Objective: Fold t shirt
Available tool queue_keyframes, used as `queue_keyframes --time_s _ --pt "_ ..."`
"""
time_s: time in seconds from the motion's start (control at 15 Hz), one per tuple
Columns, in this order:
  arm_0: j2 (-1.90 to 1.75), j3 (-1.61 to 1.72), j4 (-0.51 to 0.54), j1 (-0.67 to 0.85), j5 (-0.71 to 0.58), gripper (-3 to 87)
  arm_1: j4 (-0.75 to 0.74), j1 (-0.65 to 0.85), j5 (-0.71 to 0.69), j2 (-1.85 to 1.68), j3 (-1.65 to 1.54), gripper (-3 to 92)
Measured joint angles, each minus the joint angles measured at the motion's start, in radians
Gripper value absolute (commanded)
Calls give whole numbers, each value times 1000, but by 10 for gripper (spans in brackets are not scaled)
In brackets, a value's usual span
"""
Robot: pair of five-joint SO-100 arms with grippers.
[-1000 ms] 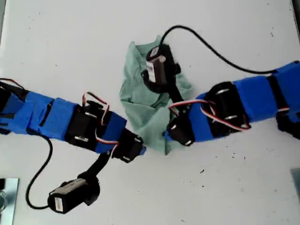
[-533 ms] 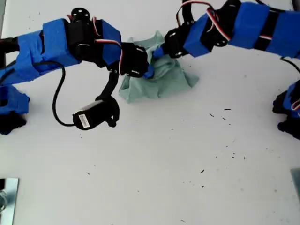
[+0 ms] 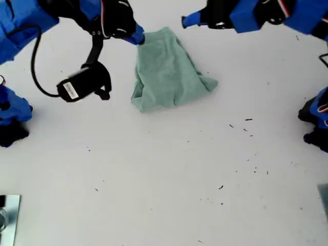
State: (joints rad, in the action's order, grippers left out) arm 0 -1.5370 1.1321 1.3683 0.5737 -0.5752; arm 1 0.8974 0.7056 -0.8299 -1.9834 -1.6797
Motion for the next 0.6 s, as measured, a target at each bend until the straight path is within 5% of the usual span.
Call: queue_keyframes --time_s 0.27,0.4,0.53,0.6 --pt "-557 732 -252 28 32 -1 141 44 23 -641 -658 20" --pt "-966 1224 -416 -110 189 -1 222 -15 104 -942 -969 22" --pt "-1485 1740 -453 -230 414 -1 351 -95 215 -1266 -1186 20" --pt "-1772 1951 -377 -282 497 -1 443 -104 275 -1427 -1267 19"
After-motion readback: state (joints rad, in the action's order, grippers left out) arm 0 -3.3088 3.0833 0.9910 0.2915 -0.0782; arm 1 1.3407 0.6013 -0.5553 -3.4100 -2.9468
